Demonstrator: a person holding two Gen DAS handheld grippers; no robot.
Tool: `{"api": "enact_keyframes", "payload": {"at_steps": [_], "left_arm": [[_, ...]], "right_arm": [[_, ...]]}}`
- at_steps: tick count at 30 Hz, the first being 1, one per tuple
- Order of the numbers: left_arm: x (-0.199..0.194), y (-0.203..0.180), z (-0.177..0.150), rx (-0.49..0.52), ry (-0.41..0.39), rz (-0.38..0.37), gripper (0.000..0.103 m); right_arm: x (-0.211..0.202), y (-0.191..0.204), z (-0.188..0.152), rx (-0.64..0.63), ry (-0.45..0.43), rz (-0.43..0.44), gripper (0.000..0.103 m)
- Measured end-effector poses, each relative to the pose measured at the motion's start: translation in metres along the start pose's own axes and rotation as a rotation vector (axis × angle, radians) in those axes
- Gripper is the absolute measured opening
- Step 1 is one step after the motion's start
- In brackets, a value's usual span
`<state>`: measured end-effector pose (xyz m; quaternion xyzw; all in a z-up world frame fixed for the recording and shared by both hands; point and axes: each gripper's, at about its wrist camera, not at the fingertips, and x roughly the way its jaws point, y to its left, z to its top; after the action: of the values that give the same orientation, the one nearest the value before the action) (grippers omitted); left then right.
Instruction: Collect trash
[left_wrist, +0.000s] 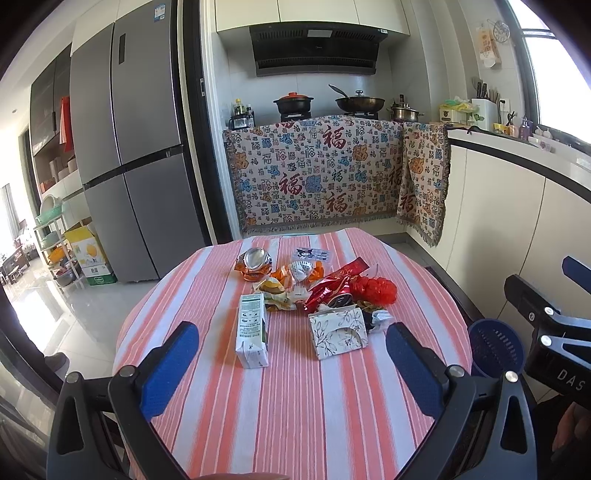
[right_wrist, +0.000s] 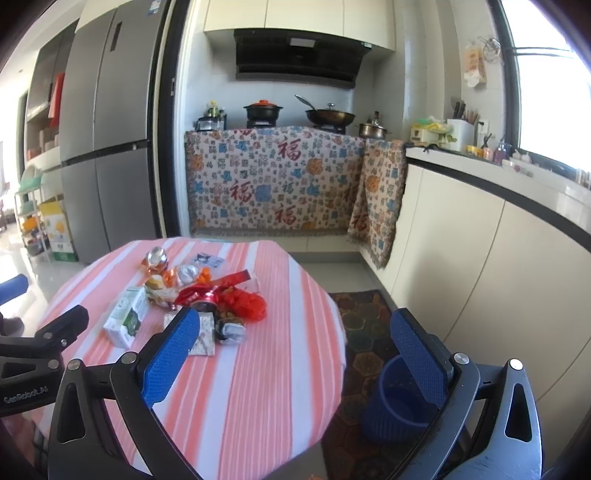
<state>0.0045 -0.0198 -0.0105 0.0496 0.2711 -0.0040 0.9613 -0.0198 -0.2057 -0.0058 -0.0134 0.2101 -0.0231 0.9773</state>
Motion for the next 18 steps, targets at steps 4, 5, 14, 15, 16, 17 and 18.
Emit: {"api": "enact_keyframes", "payload": {"at_steps": [4, 5, 14, 15, 16, 17, 18], "left_arm": [[0.0004, 0.0003, -0.0009, 0.001, 0.001, 0.003, 0.103], [0.0004, 0.0002, -0.0007, 0.002, 0.001, 0.005, 0.103], [-0.0001, -0.001, -0.0015, 0.009, 0.002, 0.014, 0.103], [-0.0001, -0.0012, -0.0019, 0.009, 0.002, 0.015, 0.103], [-0.0001, -0.0012, -0.002, 0.009, 0.002, 0.015, 0.103], [-0.0001, -0.0011, -0.0021, 0.009, 0.002, 0.015, 0.103], [0.0, -0.0011, -0.0021, 0.009, 0.002, 0.015, 0.103]], "right_arm": [[-0.0005, -0.0009, -0.0003, 0.0, 0.002, 0.0, 0.103], [-0.0005, -0.001, -0.0003, 0.0, 0.003, 0.001, 0.103], [-0.0001, -0.0018, -0.0017, -0.005, 0.006, 0.002, 0.103], [-0.0002, -0.0025, -0.0024, -0.005, 0.007, 0.003, 0.103], [0.0, -0.0026, -0.0026, -0.006, 0.008, 0.002, 0.103], [0.0004, -0.0018, -0.0018, -0.006, 0.008, 0.002, 0.103], [0.0004, -0.002, -0.002, -0.006, 0.009, 0.002, 0.103]]}}
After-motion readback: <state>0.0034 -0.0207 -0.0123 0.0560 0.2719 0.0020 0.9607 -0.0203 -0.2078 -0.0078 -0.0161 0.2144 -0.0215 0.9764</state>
